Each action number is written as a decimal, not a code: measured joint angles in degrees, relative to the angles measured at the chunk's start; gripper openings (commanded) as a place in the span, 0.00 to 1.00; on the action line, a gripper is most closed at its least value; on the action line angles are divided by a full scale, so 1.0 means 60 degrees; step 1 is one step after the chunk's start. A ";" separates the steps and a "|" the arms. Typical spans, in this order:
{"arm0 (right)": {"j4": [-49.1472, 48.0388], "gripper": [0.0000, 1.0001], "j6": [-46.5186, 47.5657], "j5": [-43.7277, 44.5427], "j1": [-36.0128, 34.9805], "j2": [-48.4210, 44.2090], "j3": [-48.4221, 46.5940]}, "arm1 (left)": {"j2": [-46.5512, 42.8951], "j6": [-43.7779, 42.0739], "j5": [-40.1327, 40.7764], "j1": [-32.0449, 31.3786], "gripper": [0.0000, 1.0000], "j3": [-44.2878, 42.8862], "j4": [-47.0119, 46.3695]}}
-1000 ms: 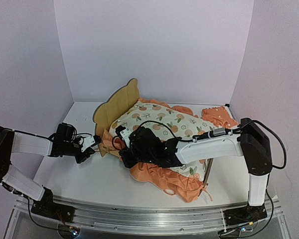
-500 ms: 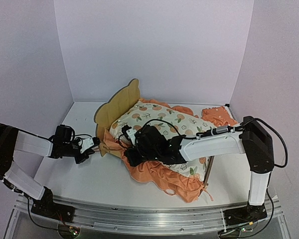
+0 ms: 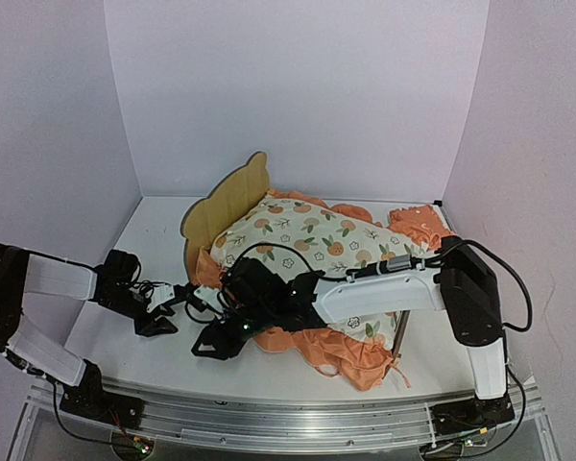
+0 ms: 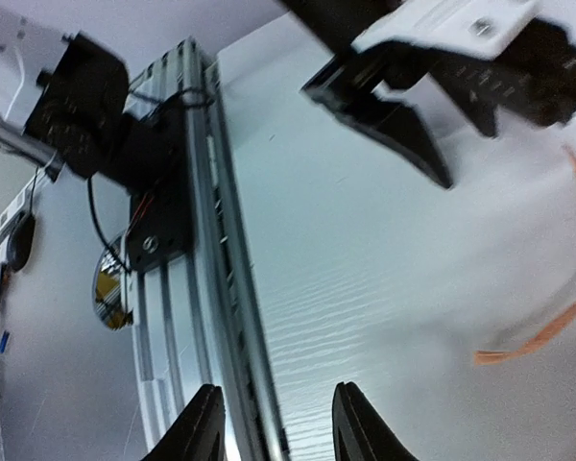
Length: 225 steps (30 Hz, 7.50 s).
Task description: Set up the pet bed
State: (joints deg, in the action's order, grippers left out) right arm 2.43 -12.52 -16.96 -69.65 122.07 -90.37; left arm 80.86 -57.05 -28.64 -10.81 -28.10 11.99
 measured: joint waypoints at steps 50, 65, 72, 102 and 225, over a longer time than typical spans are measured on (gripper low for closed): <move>0.7735 0.55 -0.0857 0.3572 0.9811 -0.5178 0.1742 | -0.3359 -0.2464 0.3069 -0.4575 0.53 -0.0705 -0.0042; 0.8208 0.51 0.1813 0.1712 1.0650 -0.1063 -0.2656 | -0.3966 0.3657 0.3246 -0.4423 0.60 -0.3414 0.0701; 0.9087 0.46 0.2584 0.0493 1.0675 0.0820 -0.3988 | -0.3183 0.4766 0.4288 -0.4044 0.57 -0.3509 0.1094; 1.0060 0.46 0.0185 0.0525 0.5801 -0.3318 0.1535 | 0.5229 0.1565 0.2461 -0.0267 0.55 -1.0355 -0.0189; 0.9973 0.00 -0.0931 0.3325 0.5896 -0.1558 0.0303 | -0.0134 -0.5794 0.0129 -0.4478 0.34 -0.2883 0.2382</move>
State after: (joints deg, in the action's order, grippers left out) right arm 62.27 -18.11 2.99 -34.27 112.72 -88.55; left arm 80.06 -91.81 -27.86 -37.68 -45.40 26.28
